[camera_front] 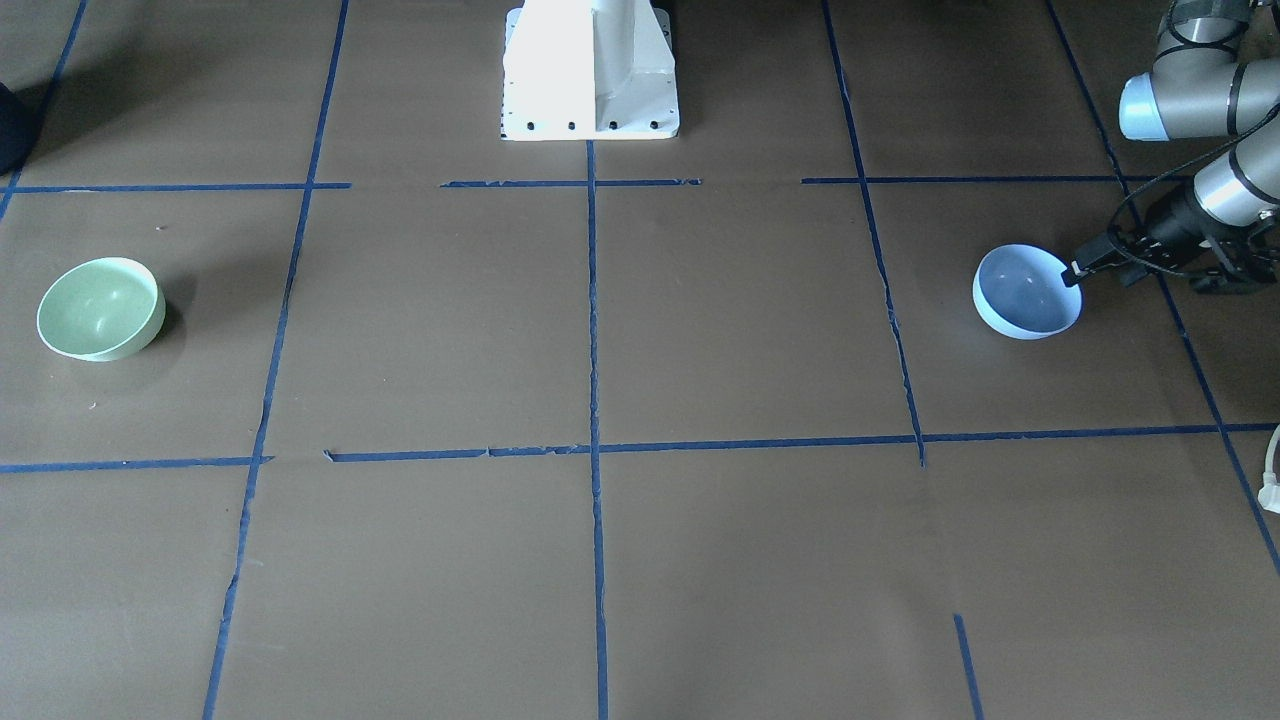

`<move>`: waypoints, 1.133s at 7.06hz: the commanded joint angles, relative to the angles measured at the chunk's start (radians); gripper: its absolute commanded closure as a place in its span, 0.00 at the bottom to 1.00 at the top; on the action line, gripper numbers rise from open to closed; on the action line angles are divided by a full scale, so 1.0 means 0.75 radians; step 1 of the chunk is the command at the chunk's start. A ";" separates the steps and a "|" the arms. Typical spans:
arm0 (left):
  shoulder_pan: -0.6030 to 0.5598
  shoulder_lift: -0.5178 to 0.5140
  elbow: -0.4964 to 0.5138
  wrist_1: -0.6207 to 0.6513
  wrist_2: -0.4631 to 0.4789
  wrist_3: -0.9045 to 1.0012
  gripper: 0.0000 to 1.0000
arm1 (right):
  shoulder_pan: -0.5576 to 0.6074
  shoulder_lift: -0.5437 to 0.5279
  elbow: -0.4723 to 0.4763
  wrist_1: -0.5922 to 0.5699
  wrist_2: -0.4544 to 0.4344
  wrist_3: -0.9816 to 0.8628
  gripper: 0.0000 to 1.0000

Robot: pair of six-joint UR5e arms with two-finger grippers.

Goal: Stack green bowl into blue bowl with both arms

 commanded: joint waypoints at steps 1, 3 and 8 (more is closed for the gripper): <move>0.014 -0.004 0.014 0.003 0.003 0.000 0.44 | -0.005 0.001 0.001 0.000 -0.001 0.000 0.00; 0.016 -0.004 0.018 0.007 0.001 -0.004 0.83 | -0.027 0.001 0.001 0.000 -0.003 0.000 0.00; -0.033 -0.065 -0.180 0.117 -0.142 -0.164 1.00 | -0.041 0.025 -0.001 0.004 0.013 0.006 0.00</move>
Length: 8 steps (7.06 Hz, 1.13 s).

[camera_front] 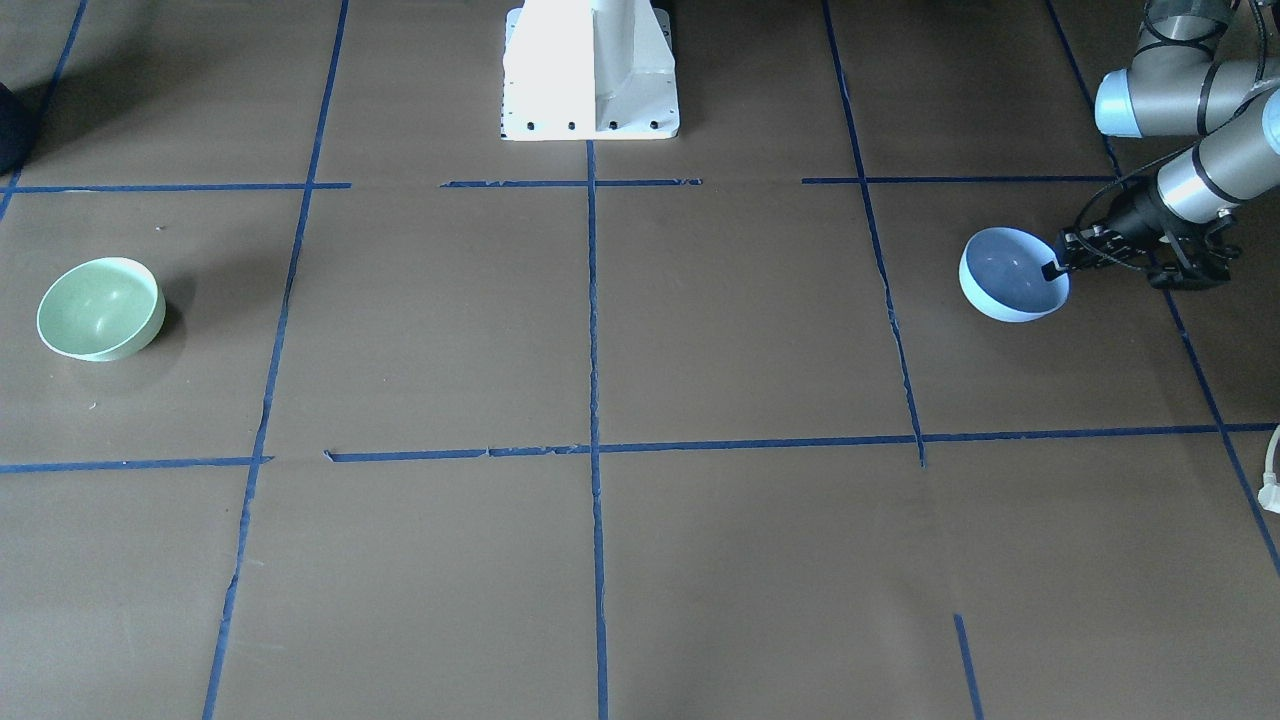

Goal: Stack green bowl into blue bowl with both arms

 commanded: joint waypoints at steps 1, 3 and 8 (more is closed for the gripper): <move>-0.032 -0.148 -0.138 0.242 -0.051 -0.078 1.00 | -0.011 -0.006 -0.006 0.005 0.001 0.002 0.00; -0.007 -0.477 -0.193 0.533 -0.019 -0.359 1.00 | -0.013 -0.010 -0.002 0.005 0.003 0.016 0.00; 0.605 -0.910 -0.079 0.672 0.557 -0.919 1.00 | -0.068 0.000 0.049 0.050 0.013 0.161 0.00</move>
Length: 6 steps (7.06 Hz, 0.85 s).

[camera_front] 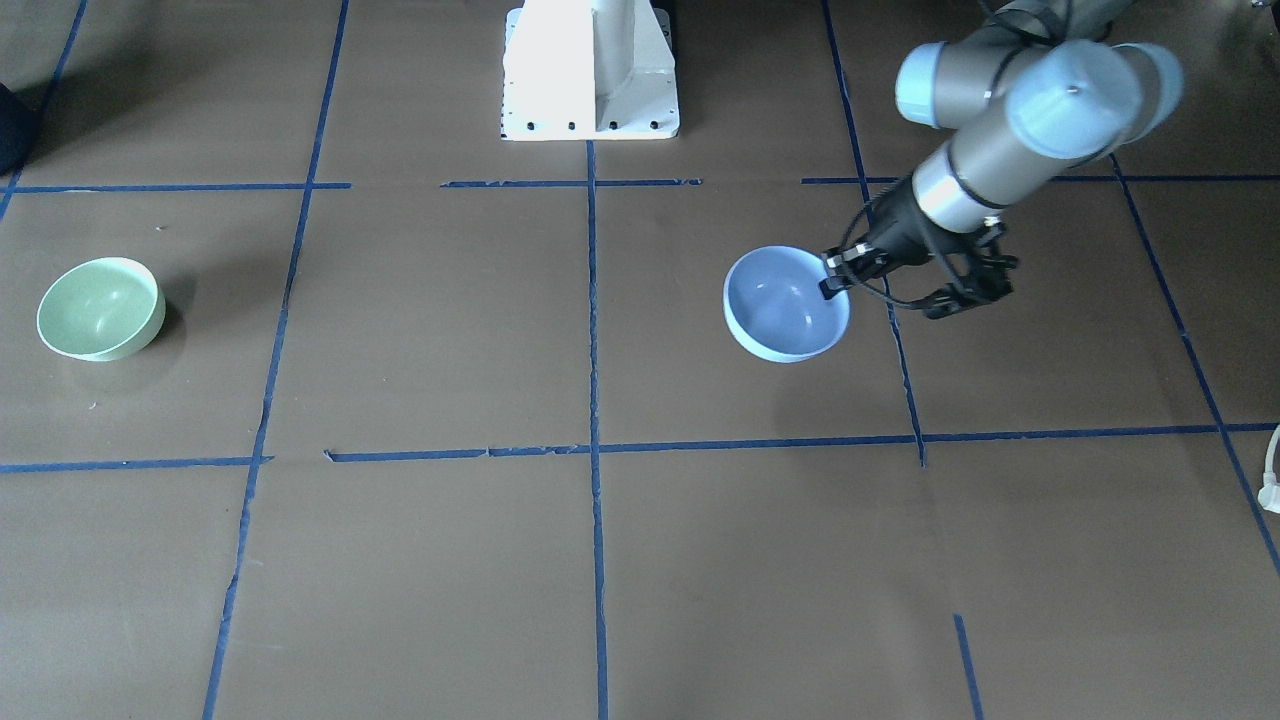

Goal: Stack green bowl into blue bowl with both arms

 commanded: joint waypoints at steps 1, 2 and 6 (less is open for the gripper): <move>0.142 -0.150 0.114 0.006 0.168 -0.090 1.00 | -0.014 0.002 0.015 0.054 0.014 0.093 0.00; 0.157 -0.199 0.177 -0.016 0.171 -0.094 1.00 | -0.016 0.002 0.017 0.054 0.014 0.101 0.00; 0.192 -0.206 0.266 -0.098 0.169 -0.082 0.69 | -0.027 0.002 0.015 0.054 0.043 0.111 0.00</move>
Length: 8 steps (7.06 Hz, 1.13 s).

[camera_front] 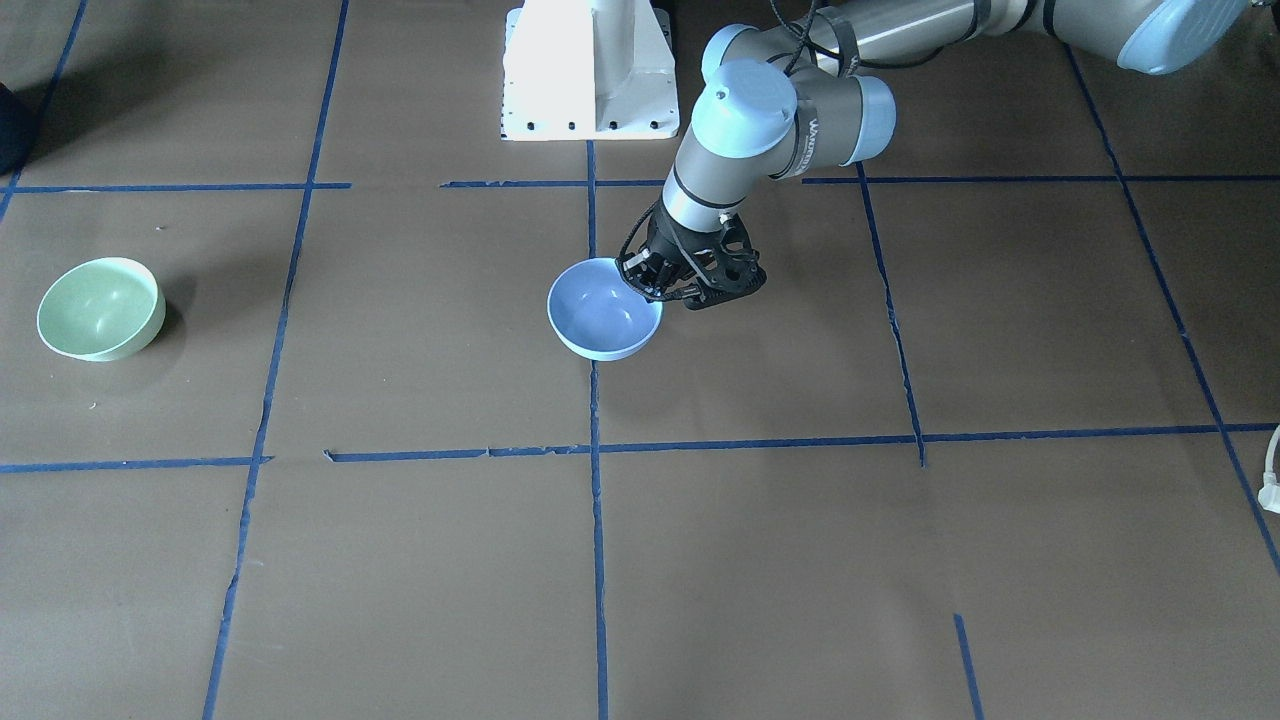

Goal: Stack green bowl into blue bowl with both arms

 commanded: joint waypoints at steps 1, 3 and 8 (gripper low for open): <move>0.001 0.007 -0.003 -0.004 -0.001 0.018 0.01 | -0.006 0.000 0.000 0.000 0.002 0.001 0.00; -0.093 0.011 -0.098 0.015 -0.036 0.031 0.00 | -0.051 0.000 0.002 0.002 0.002 0.050 0.00; -0.365 0.119 -0.339 0.304 -0.353 0.336 0.00 | -0.431 -0.220 -0.020 0.778 -0.117 0.759 0.00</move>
